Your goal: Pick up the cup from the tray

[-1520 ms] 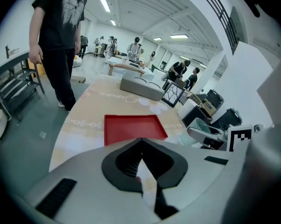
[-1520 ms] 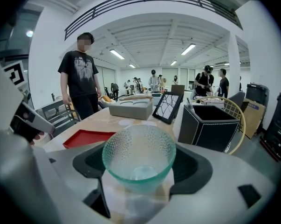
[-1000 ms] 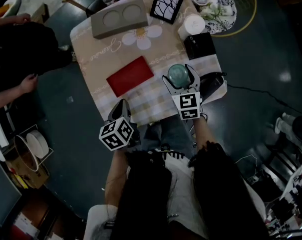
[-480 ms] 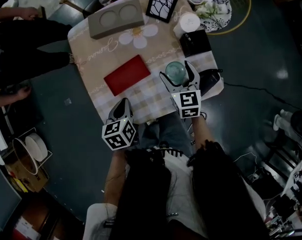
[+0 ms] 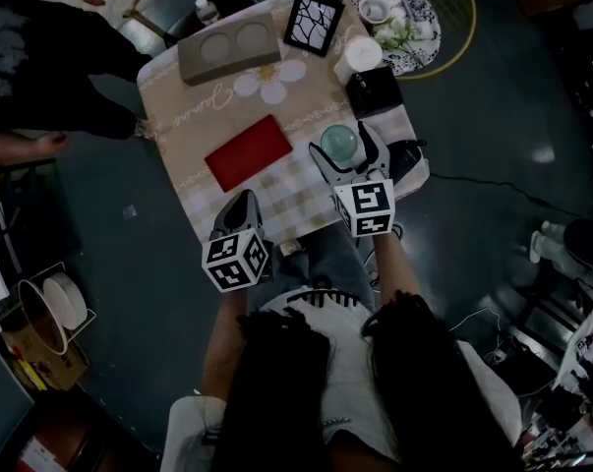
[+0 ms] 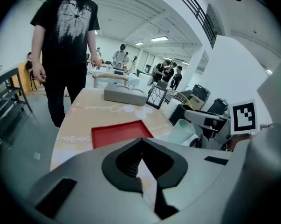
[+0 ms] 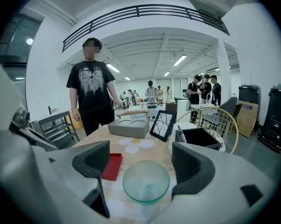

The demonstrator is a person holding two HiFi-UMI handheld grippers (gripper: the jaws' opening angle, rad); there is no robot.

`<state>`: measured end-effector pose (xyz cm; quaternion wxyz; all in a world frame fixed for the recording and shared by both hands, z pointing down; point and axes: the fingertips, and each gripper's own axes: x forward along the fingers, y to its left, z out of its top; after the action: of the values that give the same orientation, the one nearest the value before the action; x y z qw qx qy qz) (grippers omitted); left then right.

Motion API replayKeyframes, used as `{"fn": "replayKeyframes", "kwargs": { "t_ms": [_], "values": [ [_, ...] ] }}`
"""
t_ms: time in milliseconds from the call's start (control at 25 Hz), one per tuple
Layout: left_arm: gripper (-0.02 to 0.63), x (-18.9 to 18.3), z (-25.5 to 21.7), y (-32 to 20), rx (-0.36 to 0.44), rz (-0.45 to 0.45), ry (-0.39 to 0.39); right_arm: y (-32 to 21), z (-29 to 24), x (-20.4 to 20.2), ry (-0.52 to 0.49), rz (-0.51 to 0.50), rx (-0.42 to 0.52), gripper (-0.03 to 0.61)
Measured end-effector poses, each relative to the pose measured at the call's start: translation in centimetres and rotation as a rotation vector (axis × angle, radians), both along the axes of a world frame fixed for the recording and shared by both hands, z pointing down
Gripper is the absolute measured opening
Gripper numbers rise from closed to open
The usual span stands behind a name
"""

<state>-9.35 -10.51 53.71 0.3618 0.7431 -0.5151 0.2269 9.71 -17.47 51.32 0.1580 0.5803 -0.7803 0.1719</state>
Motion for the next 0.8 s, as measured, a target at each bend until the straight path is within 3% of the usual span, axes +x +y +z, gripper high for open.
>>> {"fn": "replayKeyframes", "kwargs": {
  "t_ms": [440, 520, 600, 800],
  "values": [
    [0.006, -0.4, -1.3, -0.3, 0.044, 0.007, 0.000, 1.6, -3.2, -3.4, 0.012, -0.116, -0.013, 0.407],
    [0.006, -0.6, -1.8, -0.3, 0.054, 0.008, 0.000, 2.0, -3.6, -3.6, 0.004, -0.102, -0.017, 0.372],
    [0.006, -0.8, -2.4, -0.5, 0.069, 0.000, 0.006, 2.3, -4.1, -3.8, 0.001, -0.089, -0.011, 0.297],
    [0.006, -1.3, -3.4, -0.8, 0.100, -0.014, 0.023, 3.0, -4.6, -5.0, 0.001, -0.121, -0.012, 0.285]
  ]
}}
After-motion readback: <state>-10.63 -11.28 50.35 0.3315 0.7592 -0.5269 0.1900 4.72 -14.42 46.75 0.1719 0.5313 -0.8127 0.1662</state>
